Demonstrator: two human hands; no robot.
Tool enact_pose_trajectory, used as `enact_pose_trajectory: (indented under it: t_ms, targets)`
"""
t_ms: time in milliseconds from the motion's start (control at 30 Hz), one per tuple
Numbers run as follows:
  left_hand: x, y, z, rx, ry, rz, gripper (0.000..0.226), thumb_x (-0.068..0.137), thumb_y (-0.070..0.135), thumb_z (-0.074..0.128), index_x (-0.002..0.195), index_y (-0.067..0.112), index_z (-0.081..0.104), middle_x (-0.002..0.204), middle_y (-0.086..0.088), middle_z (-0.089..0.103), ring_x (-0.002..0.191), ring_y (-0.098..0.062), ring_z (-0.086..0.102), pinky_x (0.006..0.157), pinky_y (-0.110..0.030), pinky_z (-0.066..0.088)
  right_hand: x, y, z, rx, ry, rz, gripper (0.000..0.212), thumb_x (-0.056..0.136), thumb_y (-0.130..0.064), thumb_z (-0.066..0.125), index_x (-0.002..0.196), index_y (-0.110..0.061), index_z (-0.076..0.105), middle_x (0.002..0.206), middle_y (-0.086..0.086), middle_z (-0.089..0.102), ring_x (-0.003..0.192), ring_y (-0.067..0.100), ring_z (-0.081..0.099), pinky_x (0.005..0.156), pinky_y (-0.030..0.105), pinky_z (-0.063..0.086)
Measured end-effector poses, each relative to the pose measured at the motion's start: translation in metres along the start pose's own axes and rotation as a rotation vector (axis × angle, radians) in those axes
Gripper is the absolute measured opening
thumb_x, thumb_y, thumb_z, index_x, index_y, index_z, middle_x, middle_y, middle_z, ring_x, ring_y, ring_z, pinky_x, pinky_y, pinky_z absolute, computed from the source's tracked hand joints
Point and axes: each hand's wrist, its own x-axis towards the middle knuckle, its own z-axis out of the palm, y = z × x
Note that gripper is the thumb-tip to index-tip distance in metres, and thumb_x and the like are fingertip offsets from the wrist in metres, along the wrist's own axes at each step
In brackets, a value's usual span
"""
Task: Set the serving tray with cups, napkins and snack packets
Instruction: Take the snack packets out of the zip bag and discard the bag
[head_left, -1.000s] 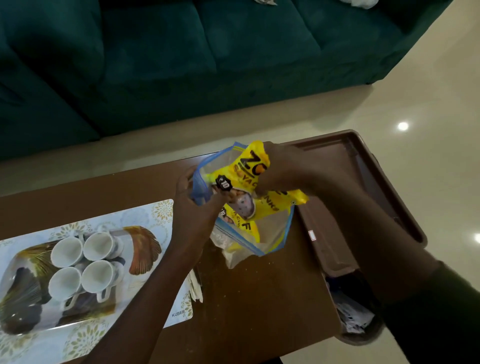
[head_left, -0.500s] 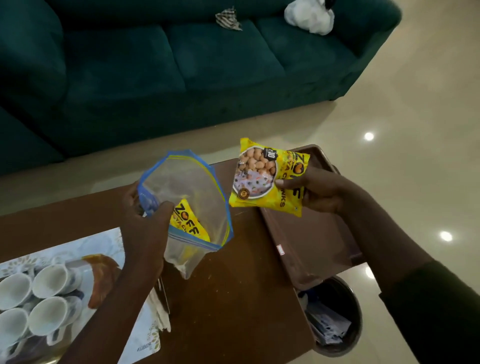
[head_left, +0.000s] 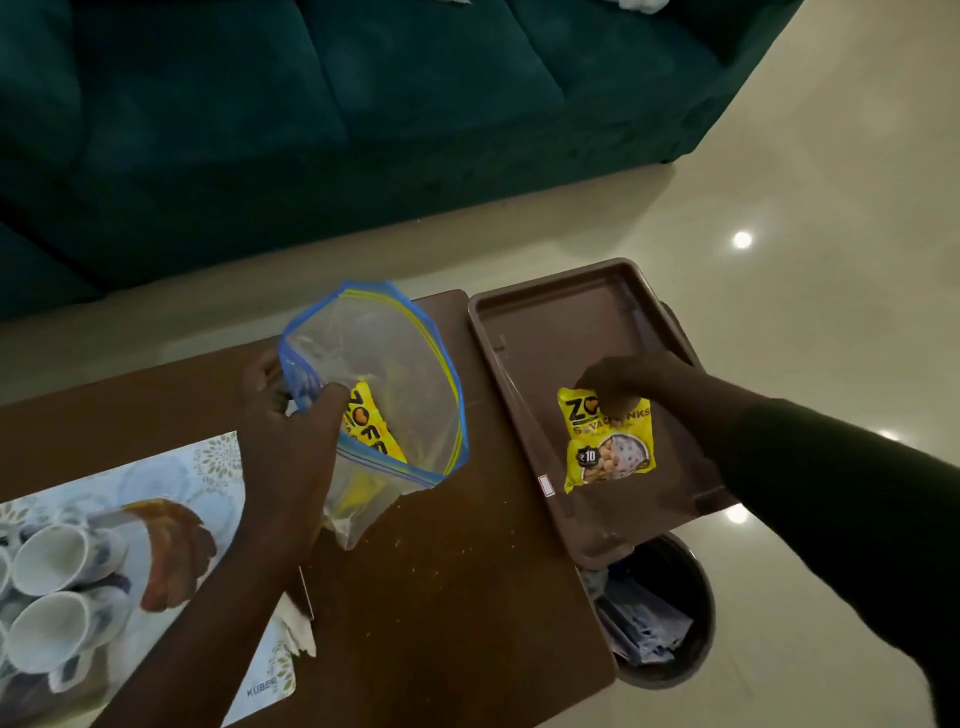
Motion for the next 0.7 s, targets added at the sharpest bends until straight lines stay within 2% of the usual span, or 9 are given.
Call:
enact_pose_trajectory:
  t_ms: [67,167,267,333,400,500,600,633,700]
  targets:
    - [-0.002,0.005,0.001,0.023,-0.009,0.012,0.032,0.069,0.027,0.062,0.095,0.045,0.064,0.114,-0.005,0.066,0.095,-0.023,0.067,0.085,-0.045,0.053,0.015,-0.007,0.006,0.019,-0.013,-0.005,0.06,0.081,-0.014,0.069,0.137,-0.014,0.049,0.137,0.01,0.057,0.124,0.029,0.055,0.1,0.035,0.046]
    - [-0.002,0.013,-0.002,0.072,-0.02,0.028,0.037,0.07,0.028,0.062,0.074,0.065,0.062,0.131,-0.013,0.058,0.099,-0.027,0.065,0.084,-0.046,0.054,0.029,-0.013,0.016,0.127,0.119,-0.003,0.069,0.081,-0.019,0.07,0.142,-0.016,0.039,0.142,0.01,0.049,0.13,0.03,0.048,0.105,0.038,0.042]
    - [0.001,0.012,-0.006,0.067,-0.014,0.028,0.026,0.07,0.03,0.061,0.081,0.054,0.064,0.121,-0.01,0.061,0.078,-0.018,0.061,0.064,-0.029,0.05,0.031,-0.011,0.022,0.179,0.276,-0.008,0.072,0.076,-0.022,0.075,0.139,-0.012,0.04,0.137,0.014,0.05,0.126,0.032,0.05,0.1,0.038,0.043]
    - [0.002,0.01,-0.007,0.037,-0.013,0.032,0.024,0.074,0.026,0.063,0.085,0.047,0.065,0.123,-0.012,0.061,0.085,-0.023,0.063,0.068,-0.032,0.051,0.03,-0.009,0.024,0.241,0.328,-0.004,0.068,0.075,-0.015,0.075,0.135,-0.01,0.044,0.133,0.014,0.052,0.122,0.032,0.052,0.093,0.036,0.045]
    - [0.002,0.009,-0.005,0.024,-0.019,0.051,0.034,0.083,0.014,0.064,0.082,0.048,0.065,0.132,-0.017,0.056,0.099,-0.03,0.065,0.08,-0.04,0.053,0.024,-0.009,0.019,0.323,0.364,-0.001,0.063,0.075,-0.009,0.073,0.133,-0.01,0.048,0.132,0.014,0.052,0.121,0.031,0.052,0.093,0.034,0.045]
    - [0.003,0.007,-0.003,0.034,-0.031,0.061,0.035,0.088,0.006,0.062,0.087,0.04,0.06,0.135,-0.021,0.053,0.102,-0.028,0.063,0.081,-0.034,0.052,0.001,-0.012,-0.007,0.446,0.586,-0.037,0.042,0.082,-0.009,0.065,0.124,-0.01,0.059,0.128,0.012,0.06,0.114,0.027,0.057,0.097,0.035,0.048]
    - [0.002,0.008,-0.003,0.013,-0.045,0.065,0.035,0.084,0.012,0.065,0.084,0.047,0.064,0.134,-0.02,0.053,0.101,-0.025,0.063,0.079,-0.033,0.051,-0.042,-0.035,-0.044,0.809,0.886,-0.119,0.024,0.086,-0.006,0.055,0.106,-0.011,0.067,0.105,0.008,0.071,0.093,0.019,0.065,0.087,0.038,0.055]
    - [0.0,0.009,-0.003,0.01,-0.049,0.064,0.034,0.08,0.016,0.065,0.082,0.051,0.066,0.134,-0.02,0.054,0.104,-0.028,0.064,0.081,-0.037,0.052,-0.06,-0.048,-0.055,0.983,0.931,-0.202,0.021,0.085,-0.002,0.054,0.099,-0.009,0.068,0.097,0.009,0.072,0.087,0.018,0.065,0.084,0.037,0.056]
    - [-0.003,0.012,-0.004,0.014,-0.066,0.049,0.035,0.075,0.021,0.062,0.082,0.055,0.066,0.133,-0.019,0.055,0.109,-0.035,0.064,0.087,-0.046,0.055,-0.096,-0.077,-0.072,1.322,0.894,-0.439,0.025,0.082,0.011,0.049,0.091,-0.004,0.066,0.084,0.012,0.07,0.077,0.017,0.066,0.076,0.033,0.058]
